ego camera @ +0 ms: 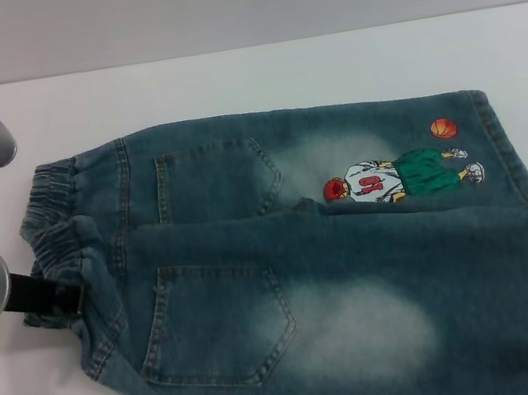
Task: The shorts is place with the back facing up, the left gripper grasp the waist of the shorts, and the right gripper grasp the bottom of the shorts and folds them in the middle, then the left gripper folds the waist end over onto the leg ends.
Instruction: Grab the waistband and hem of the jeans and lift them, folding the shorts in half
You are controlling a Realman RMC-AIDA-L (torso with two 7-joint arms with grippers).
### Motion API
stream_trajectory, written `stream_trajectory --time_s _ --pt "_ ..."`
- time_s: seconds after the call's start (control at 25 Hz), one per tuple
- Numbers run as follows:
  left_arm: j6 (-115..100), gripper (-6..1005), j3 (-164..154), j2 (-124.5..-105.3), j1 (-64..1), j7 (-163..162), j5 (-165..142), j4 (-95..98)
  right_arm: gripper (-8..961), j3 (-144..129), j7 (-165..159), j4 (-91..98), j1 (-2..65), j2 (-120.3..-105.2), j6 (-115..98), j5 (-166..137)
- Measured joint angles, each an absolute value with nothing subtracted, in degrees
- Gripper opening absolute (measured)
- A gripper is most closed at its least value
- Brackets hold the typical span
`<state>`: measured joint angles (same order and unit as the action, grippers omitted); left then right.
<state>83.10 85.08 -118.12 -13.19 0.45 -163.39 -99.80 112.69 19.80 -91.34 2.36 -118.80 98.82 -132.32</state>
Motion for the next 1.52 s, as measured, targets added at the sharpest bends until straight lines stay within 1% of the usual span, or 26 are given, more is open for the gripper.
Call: stream_trajectory --time_s 0.64,1.04,1.52 --pt "83.1 124 85.1 -118.06 -13.2 0.4 -163.4 -100.1 655 109.5 18.7 -90.7 2.3 -119.00 97.3 -131.9" --pt "83.1 121 85.4 -118.03 -13.2 0.4 -163.4 -99.9 652 108.7 17.3 -91.1 2.2 -118.61 98.2 -132.4" --pt "83.1 120 85.4 -118.04 -13.4 0.4 -163.4 -100.1 648 108.8 17.3 -90.8 2.1 -118.62 98.2 -132.6"
